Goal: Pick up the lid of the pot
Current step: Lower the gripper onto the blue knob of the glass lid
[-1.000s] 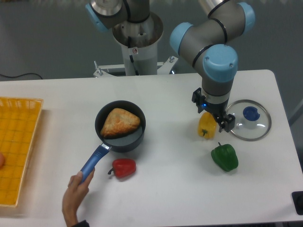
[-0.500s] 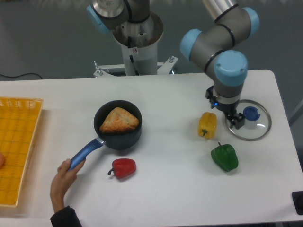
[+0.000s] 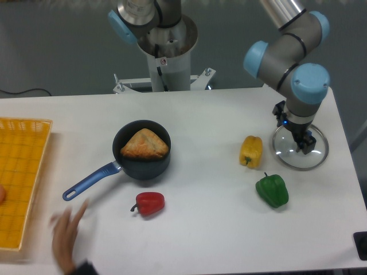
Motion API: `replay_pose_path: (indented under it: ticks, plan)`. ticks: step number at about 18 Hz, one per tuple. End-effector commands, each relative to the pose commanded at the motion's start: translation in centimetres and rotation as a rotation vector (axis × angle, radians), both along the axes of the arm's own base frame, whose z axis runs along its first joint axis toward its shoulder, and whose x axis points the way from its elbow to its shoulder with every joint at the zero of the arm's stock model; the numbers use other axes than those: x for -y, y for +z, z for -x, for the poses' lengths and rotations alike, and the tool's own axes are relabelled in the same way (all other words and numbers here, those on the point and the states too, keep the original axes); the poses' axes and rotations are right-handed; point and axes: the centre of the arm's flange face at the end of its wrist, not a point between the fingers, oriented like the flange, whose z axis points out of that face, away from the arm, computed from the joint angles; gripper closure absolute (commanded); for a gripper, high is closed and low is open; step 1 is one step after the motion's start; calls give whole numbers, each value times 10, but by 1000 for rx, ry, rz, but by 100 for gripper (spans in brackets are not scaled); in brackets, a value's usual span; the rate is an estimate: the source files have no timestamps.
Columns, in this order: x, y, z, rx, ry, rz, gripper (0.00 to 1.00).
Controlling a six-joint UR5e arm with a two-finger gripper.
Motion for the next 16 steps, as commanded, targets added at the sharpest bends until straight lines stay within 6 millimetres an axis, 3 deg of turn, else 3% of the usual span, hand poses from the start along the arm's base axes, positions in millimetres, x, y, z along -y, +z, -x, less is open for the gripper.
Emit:
replay_pose_path:
  ticks: [9,16]
  plan:
    - [14,-23,26,-5,-4,-64,0]
    - [23,-19,39,-19,16,-69,0]
